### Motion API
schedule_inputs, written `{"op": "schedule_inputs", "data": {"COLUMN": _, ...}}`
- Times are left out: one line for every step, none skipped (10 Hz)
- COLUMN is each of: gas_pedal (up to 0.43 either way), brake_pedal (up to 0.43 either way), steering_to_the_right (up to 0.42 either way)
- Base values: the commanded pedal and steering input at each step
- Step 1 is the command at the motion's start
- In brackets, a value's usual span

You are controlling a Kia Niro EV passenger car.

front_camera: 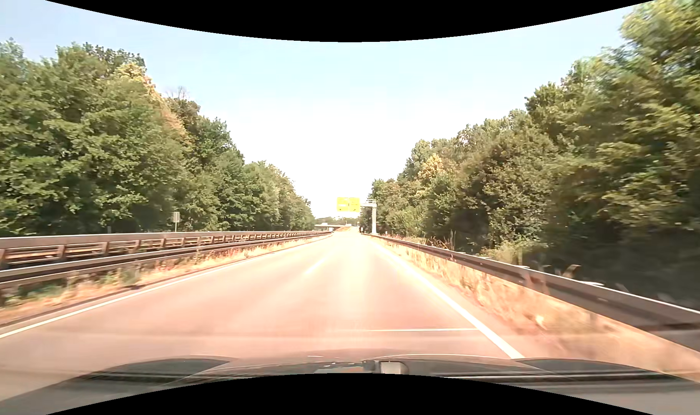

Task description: Follow the waypoints while adhering to traffic rules and regulations

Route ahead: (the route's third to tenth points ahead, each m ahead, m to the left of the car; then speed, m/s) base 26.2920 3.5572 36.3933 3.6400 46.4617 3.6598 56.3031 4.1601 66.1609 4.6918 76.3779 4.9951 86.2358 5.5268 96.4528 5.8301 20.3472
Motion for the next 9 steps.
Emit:
{"op": "schedule_inputs", "data": {"gas_pedal": 0.130, "brake_pedal": 0.000, "steering_to_the_right": -0.002}}
{"op": "schedule_inputs", "data": {"gas_pedal": 0.130, "brake_pedal": 0.000, "steering_to_the_right": -0.002}}
{"op": "schedule_inputs", "data": {"gas_pedal": 0.130, "brake_pedal": 0.000, "steering_to_the_right": -0.002}}
{"op": "schedule_inputs", "data": {"gas_pedal": 0.130, "brake_pedal": 0.000, "steering_to_the_right": -0.002}}
{"op": "schedule_inputs", "data": {"gas_pedal": 0.130, "brake_pedal": 0.000, "steering_to_the_right": -0.002}}
{"op": "schedule_inputs", "data": {"gas_pedal": 0.130, "brake_pedal": 0.000, "steering_to_the_right": -0.002}}
{"op": "schedule_inputs", "data": {"gas_pedal": 0.130, "brake_pedal": 0.000, "steering_to_the_right": -0.002}}
{"op": "schedule_inputs", "data": {"gas_pedal": 0.130, "brake_pedal": 0.000, "steering_to_the_right": -0.002}}
{"op": "schedule_inputs", "data": {"gas_pedal": 0.138, "brake_pedal": 0.000, "steering_to_the_right": -0.002}}
